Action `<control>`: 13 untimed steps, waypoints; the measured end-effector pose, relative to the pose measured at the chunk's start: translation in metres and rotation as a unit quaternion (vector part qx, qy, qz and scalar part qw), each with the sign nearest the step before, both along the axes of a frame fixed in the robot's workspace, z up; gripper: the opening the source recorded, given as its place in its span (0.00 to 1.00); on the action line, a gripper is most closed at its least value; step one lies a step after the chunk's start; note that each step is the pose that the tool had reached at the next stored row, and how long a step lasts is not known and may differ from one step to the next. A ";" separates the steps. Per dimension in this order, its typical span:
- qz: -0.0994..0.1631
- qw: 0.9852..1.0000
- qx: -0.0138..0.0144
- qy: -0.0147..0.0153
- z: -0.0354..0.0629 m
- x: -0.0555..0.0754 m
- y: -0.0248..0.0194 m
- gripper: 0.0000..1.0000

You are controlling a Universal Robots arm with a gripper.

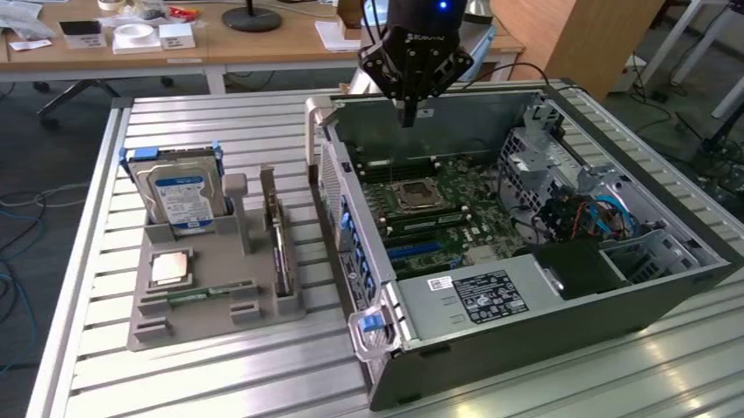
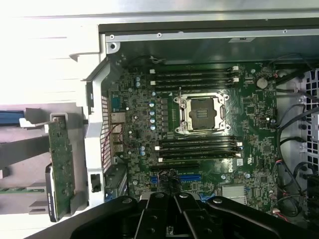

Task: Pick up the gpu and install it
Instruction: 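Reach for the gpu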

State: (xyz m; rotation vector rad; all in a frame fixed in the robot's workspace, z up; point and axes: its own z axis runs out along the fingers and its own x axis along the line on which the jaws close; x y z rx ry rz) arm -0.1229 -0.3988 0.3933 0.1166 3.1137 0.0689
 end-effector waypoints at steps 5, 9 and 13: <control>0.000 1.000 0.000 0.000 0.0000 -0.001 0.0000 0.11; 0.000 1.000 0.000 0.000 0.0000 -0.002 0.0000 0.11; 0.000 1.000 0.000 0.000 0.0000 -0.004 0.0000 0.11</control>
